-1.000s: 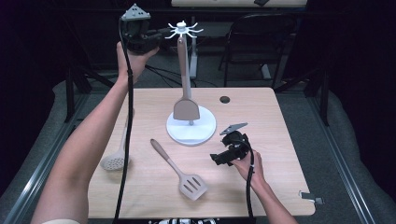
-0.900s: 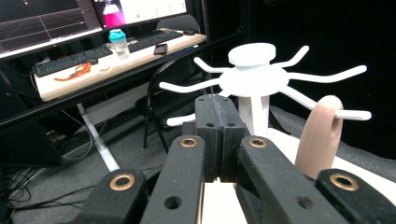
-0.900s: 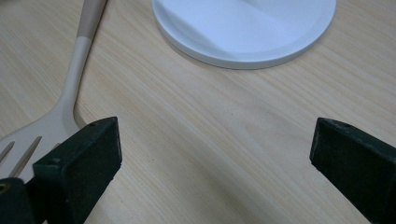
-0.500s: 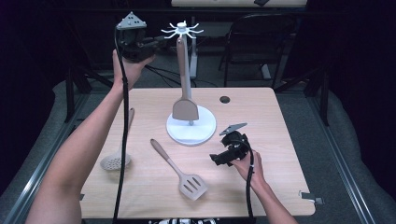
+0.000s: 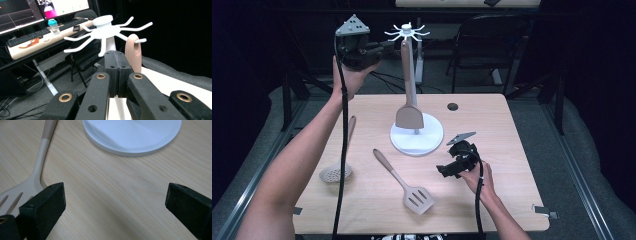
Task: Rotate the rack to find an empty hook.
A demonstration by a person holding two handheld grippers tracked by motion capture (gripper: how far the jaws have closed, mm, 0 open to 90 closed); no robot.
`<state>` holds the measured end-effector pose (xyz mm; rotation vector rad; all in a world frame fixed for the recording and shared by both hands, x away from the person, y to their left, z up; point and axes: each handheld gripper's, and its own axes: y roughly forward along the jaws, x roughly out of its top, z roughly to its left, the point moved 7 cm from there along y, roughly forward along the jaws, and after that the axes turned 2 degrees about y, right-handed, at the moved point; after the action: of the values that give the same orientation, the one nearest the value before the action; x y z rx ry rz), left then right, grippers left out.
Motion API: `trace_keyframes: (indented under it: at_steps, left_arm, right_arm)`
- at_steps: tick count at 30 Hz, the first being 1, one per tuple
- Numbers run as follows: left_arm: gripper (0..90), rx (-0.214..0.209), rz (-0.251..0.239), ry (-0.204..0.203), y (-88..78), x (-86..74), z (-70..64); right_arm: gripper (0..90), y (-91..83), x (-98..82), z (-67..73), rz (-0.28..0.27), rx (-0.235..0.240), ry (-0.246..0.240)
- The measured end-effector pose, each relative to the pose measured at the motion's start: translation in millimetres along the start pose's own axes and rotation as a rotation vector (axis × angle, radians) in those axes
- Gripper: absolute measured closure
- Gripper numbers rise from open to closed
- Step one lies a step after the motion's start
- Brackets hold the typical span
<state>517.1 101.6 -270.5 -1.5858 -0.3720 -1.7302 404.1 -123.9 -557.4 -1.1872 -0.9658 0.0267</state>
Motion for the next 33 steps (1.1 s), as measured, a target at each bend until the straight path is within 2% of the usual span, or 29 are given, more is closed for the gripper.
trace_keyframes:
  at_steps: [18,29,33]
  left_arm:
    - [90.0,0.031,0.006,-0.016,7.3,4.5,8.9]
    - [90.0,0.039,0.011,-0.035,8.5,1.5,14.2]
    - [81.5,0.022,0.007,-0.042,2.6,-2.1,12.3]
  right_arm:
    - [3.0,-1.4,-0.4,-0.8,-0.001,0.001,-0.002]
    - [3.1,-1.2,-0.5,-0.5,0.000,0.001,-0.003]
    - [3.1,-1.7,-0.5,-0.2,-0.006,0.002,-0.007]
